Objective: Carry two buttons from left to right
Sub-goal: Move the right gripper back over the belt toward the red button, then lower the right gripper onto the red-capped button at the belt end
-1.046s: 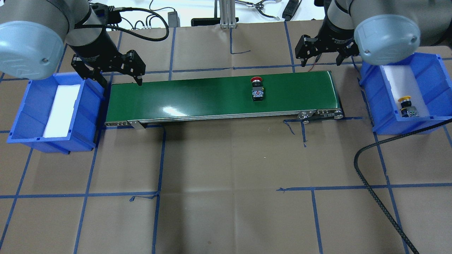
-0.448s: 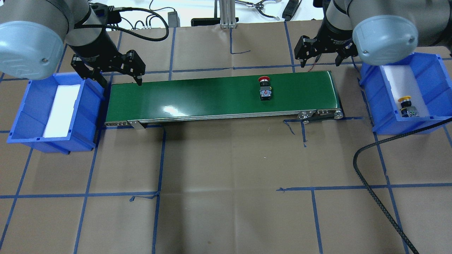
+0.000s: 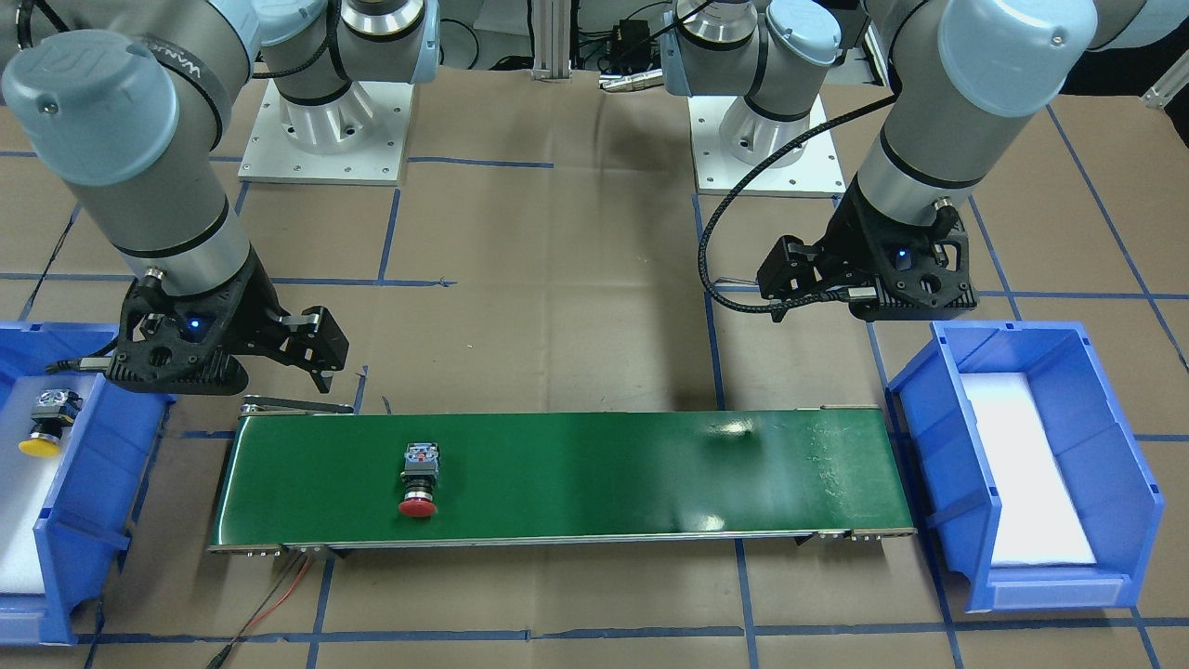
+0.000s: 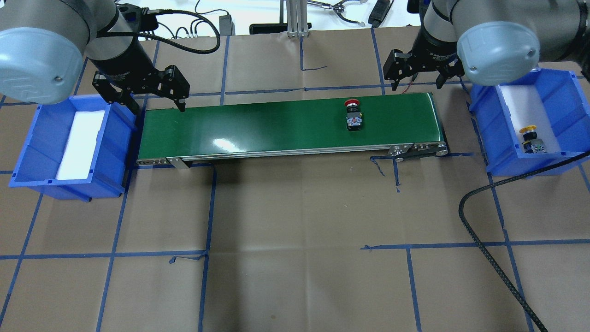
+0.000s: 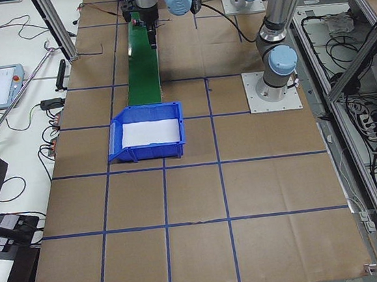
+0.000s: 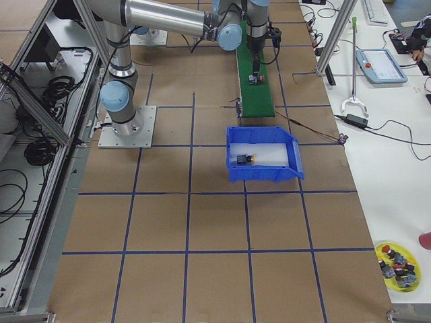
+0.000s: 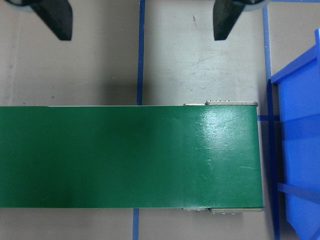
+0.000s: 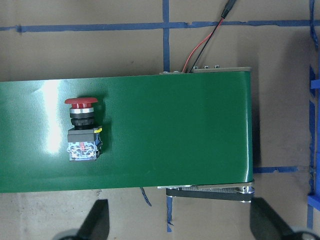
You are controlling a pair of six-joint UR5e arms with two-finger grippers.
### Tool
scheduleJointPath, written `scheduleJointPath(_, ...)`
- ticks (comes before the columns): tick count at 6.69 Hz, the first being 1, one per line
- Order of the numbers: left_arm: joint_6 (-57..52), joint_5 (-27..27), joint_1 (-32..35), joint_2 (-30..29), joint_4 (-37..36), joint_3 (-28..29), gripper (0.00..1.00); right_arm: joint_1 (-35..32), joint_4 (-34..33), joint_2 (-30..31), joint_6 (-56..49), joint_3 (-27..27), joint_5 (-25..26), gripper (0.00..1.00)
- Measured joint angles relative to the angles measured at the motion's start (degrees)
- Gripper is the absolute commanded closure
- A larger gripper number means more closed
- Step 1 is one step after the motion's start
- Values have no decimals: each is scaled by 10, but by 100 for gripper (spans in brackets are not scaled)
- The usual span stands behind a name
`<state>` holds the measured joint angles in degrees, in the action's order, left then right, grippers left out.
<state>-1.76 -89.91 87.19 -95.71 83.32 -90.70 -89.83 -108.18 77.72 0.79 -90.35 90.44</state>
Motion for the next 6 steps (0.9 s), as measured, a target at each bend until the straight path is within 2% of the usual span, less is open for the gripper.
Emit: scheduleJointPath(6,0,0,0,0,0,0,0,0,-10,-62,0,6,-1,0)
